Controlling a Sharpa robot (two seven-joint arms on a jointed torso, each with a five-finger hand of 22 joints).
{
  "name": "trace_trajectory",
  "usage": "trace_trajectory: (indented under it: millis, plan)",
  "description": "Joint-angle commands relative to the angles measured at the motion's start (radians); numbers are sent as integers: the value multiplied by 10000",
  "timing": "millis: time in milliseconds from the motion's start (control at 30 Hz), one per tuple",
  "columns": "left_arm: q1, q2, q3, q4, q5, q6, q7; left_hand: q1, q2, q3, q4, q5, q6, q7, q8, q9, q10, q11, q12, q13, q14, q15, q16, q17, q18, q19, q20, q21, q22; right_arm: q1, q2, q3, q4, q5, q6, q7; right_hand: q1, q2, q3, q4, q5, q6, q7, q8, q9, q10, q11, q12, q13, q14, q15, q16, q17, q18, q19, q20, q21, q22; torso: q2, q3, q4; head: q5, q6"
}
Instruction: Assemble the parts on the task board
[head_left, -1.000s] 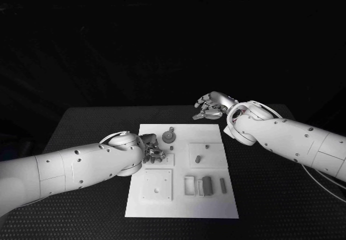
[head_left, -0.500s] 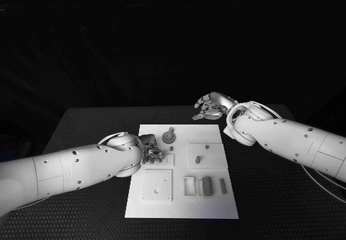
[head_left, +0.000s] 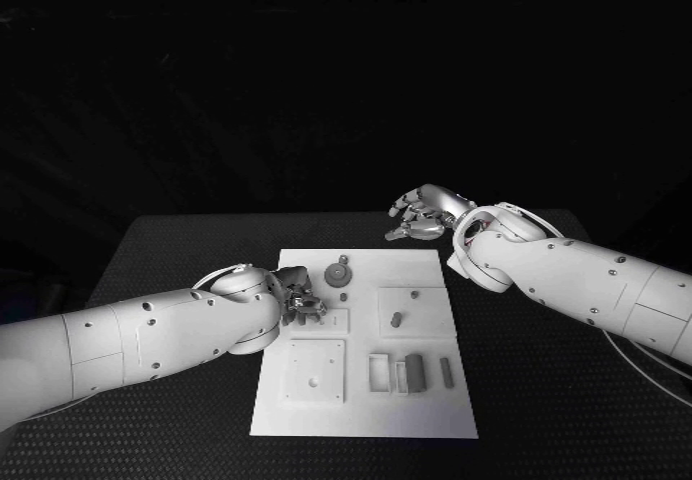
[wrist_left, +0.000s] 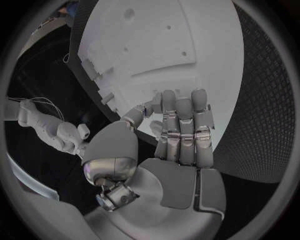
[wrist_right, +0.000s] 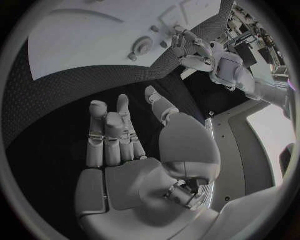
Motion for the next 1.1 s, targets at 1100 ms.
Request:
trace_trajectory:
  millis: [1100]
  plan:
    - [-45, 210, -16, -67, -181, 29, -23, 161, 112, 425, -358, 32, 823, -778, 72, -34, -86, -15, 99, -37, -106, -70, 126, -109, 137, 124, -95, -29, 36, -8, 17, 4, -3, 6, 136, 16, 37, 102, -66, 6, 20, -1, 60, 23, -20, -1, 51, -86, 33, -75, 8, -65, 11, 444, 10, -70, -53, 138, -2, 8, 8, -10, -19]
